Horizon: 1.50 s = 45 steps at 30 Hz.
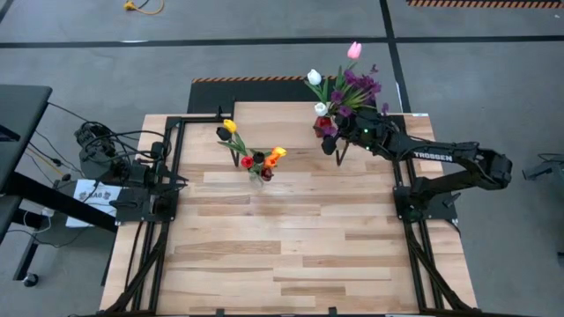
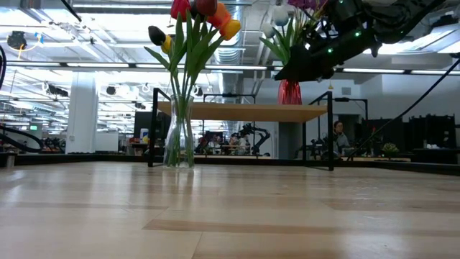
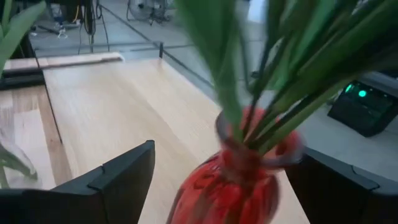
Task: Pick and place flowers into a vace then onto a shelf
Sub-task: Put the red vase with flowers on the shelf, then put the transparent vase with flowers on the shelf
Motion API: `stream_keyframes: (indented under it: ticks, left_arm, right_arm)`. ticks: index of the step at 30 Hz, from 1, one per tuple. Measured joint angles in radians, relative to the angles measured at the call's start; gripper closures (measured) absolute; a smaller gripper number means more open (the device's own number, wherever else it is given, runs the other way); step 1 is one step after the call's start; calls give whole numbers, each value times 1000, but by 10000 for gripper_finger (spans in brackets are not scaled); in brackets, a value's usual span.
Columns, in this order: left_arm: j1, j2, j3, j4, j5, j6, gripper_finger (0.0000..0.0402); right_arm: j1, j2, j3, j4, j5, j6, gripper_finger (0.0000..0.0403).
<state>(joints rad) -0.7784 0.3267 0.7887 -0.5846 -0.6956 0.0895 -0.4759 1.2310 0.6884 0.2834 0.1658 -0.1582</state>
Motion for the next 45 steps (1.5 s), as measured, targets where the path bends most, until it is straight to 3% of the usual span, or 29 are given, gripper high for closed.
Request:
stream_keyframes:
  ticks: [13,24,32,45]
  left_arm:
    - [0,0,0,0,0,-8,360]
    - [0,0,0,0,0,-8,360]
    - [0,0,0,0,0,-8,360]
    - [0,0,0,0,0,-8,360]
  right_arm:
    - [5,-109,0,-94,-7,12,69]
    - [66,-120,0,-169,-7,28,69]
    - [70,-141,0,-180,49,28,68]
    - [112,-275,0,-350,49,85,68]
